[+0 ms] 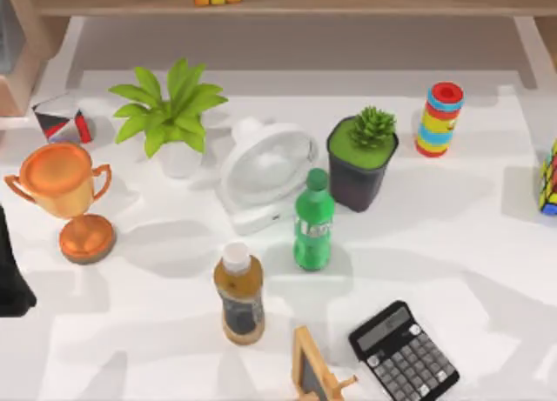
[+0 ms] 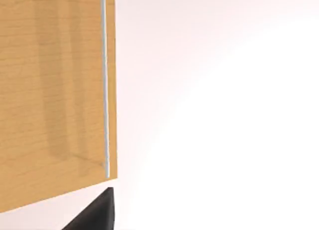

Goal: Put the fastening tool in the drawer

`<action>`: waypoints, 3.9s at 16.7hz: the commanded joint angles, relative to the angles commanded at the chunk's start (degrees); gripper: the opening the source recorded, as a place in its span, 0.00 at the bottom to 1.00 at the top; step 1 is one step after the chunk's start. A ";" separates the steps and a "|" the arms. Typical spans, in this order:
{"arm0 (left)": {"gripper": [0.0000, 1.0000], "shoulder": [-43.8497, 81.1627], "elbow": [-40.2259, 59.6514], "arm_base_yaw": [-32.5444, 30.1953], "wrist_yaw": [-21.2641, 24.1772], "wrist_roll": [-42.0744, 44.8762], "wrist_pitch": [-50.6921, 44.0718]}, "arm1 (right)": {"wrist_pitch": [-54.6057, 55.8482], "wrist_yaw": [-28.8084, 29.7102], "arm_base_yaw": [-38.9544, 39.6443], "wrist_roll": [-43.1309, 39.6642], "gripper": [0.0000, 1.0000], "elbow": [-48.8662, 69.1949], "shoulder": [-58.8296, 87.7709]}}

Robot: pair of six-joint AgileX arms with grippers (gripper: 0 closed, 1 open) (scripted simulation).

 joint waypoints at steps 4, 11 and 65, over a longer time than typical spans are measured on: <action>1.00 0.00 0.00 0.00 0.00 0.00 0.00 | -0.55 -4.11 -3.45 -8.22 1.00 2.02 14.59; 1.00 0.00 0.00 0.00 0.00 0.00 0.00 | -4.50 -10.99 -5.94 -17.69 1.00 5.28 35.11; 1.00 0.00 0.00 0.00 0.00 0.00 0.00 | -15.91 -2.42 3.40 -18.86 0.00 21.82 43.79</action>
